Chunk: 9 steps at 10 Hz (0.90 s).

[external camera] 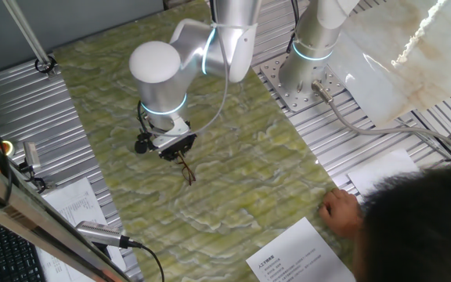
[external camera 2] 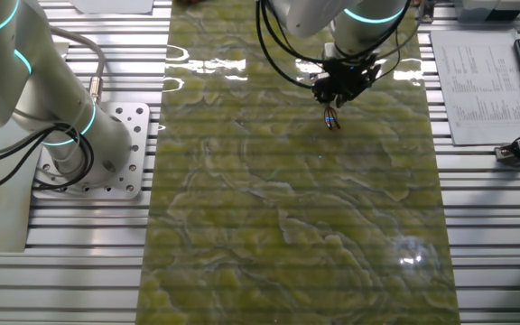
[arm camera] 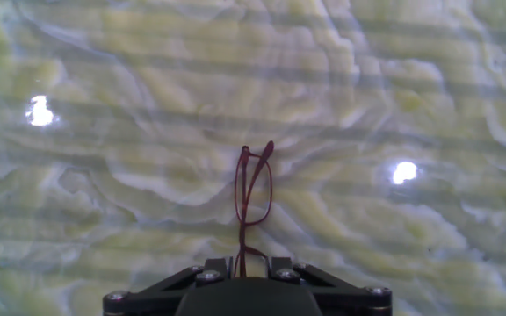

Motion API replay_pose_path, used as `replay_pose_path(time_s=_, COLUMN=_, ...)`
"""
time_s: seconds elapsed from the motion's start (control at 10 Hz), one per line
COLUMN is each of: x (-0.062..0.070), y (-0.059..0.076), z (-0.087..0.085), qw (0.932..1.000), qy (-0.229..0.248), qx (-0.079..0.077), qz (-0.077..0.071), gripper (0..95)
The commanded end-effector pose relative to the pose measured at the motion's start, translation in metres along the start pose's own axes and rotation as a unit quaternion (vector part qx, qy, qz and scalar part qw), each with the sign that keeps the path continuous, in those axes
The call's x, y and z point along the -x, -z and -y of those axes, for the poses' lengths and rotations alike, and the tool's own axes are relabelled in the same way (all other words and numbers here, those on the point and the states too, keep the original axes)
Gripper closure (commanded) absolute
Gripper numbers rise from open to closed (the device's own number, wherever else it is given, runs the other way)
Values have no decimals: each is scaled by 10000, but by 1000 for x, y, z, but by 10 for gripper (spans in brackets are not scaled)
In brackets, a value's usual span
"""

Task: Unfold the leg of the glasses (with one hand)

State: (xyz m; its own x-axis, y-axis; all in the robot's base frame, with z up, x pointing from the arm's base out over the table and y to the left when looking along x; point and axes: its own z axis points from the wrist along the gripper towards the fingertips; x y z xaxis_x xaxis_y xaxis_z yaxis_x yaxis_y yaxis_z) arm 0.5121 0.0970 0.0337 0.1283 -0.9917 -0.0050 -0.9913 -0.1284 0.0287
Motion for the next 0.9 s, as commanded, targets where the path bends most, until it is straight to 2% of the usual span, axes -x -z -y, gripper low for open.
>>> replay_pose_path(time_s=0.1, x=-2, y=-2, z=-2, qw=10000, qy=-1, qx=-61, qz=-51, gripper=760)
replay_pose_path(time_s=0.3, x=-2, y=-2, z=-3, qw=10000, qy=-8, qx=-59, qz=-47, gripper=760)
replay_pose_path(time_s=0.7, x=-2, y=-2, z=-3, qw=9998, qy=59, qx=-87, qz=-151, gripper=760)
replay_pose_path(time_s=0.9, x=-3, y=-3, z=-5, qw=9998, qy=32, qx=-136, qz=-107, gripper=760)
